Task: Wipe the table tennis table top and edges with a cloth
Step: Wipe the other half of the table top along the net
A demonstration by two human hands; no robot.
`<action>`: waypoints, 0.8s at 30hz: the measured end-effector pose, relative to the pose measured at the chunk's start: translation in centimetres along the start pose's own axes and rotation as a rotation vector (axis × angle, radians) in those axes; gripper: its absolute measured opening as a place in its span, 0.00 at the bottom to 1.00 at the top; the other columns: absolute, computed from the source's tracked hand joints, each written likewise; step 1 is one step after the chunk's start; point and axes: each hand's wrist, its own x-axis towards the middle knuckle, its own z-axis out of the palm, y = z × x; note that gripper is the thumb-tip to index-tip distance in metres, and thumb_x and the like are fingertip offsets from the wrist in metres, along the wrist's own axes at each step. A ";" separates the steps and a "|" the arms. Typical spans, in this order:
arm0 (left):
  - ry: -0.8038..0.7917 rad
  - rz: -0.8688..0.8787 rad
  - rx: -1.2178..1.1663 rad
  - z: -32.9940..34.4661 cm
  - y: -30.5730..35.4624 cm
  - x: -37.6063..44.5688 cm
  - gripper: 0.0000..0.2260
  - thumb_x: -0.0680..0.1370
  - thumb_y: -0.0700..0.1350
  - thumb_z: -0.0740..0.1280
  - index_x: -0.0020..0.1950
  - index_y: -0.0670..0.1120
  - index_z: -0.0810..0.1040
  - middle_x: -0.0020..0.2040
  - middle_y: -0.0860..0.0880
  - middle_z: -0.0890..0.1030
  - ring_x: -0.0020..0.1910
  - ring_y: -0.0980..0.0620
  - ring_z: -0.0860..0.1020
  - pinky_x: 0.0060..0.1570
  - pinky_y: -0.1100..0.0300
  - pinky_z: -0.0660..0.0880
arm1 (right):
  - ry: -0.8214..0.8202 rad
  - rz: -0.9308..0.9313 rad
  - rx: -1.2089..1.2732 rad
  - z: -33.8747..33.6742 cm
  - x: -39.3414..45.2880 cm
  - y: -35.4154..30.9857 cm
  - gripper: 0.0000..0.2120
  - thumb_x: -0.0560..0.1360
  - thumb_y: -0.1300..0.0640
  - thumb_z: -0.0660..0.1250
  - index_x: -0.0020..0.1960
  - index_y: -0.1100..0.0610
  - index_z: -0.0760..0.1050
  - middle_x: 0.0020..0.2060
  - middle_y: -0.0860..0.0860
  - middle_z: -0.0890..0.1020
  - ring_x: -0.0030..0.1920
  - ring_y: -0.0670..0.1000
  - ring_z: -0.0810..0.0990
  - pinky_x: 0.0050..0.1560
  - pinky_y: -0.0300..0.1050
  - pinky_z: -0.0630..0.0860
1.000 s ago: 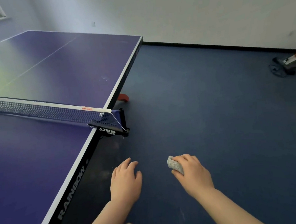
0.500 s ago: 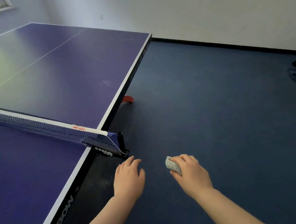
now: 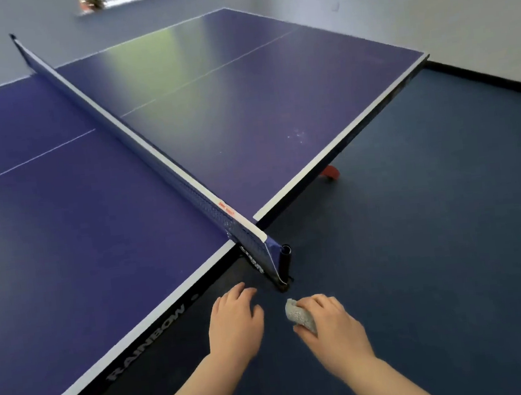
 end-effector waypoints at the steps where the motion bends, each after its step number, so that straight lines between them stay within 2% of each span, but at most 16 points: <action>1: 0.031 -0.046 -0.011 -0.3 -0.5 0.0 0.19 0.82 0.49 0.56 0.73 0.54 0.68 0.76 0.54 0.63 0.74 0.53 0.62 0.73 0.60 0.54 | -0.017 -0.054 -0.001 0.0 0.8 -0.4 0.18 0.80 0.41 0.60 0.69 0.40 0.66 0.62 0.38 0.70 0.64 0.43 0.67 0.53 0.44 0.75; 5: 0.114 -0.210 -0.059 -1.4 -3.0 -0.3 0.19 0.82 0.48 0.56 0.73 0.53 0.69 0.76 0.53 0.64 0.73 0.53 0.63 0.74 0.58 0.54 | -0.097 -0.198 0.024 0.5 3.5 -2.6 0.16 0.80 0.43 0.58 0.68 0.41 0.67 0.63 0.37 0.70 0.64 0.42 0.66 0.53 0.45 0.75; 12: 0.195 -0.364 -0.137 -3.6 -9.0 -0.2 0.18 0.81 0.45 0.59 0.71 0.49 0.72 0.73 0.52 0.69 0.71 0.51 0.67 0.72 0.56 0.61 | -0.130 -0.281 0.029 2.8 6.4 -7.5 0.18 0.80 0.45 0.57 0.69 0.41 0.64 0.64 0.37 0.68 0.65 0.45 0.65 0.57 0.49 0.74; 17: 0.172 -0.325 -0.088 -5.4 -15.2 2.7 0.19 0.82 0.43 0.57 0.74 0.48 0.68 0.77 0.50 0.64 0.76 0.51 0.60 0.75 0.53 0.56 | -0.026 -0.321 0.018 6.1 9.5 -13.1 0.20 0.81 0.46 0.59 0.73 0.42 0.64 0.67 0.42 0.67 0.68 0.47 0.63 0.58 0.45 0.73; 21: 0.139 -0.230 0.038 -6.9 -21.0 5.0 0.21 0.83 0.44 0.54 0.77 0.50 0.63 0.79 0.52 0.58 0.78 0.53 0.53 0.77 0.54 0.49 | 0.106 -0.332 0.029 11.2 11.1 -18.9 0.21 0.75 0.50 0.70 0.67 0.45 0.71 0.63 0.48 0.74 0.64 0.53 0.74 0.50 0.48 0.78; 24: 0.106 -0.160 0.068 -7.5 -24.4 6.7 0.22 0.84 0.46 0.53 0.79 0.51 0.59 0.80 0.52 0.54 0.79 0.53 0.49 0.77 0.54 0.45 | 0.157 -0.308 -0.050 15.1 12.2 -22.4 0.26 0.71 0.47 0.75 0.67 0.46 0.72 0.64 0.51 0.77 0.63 0.54 0.77 0.52 0.49 0.80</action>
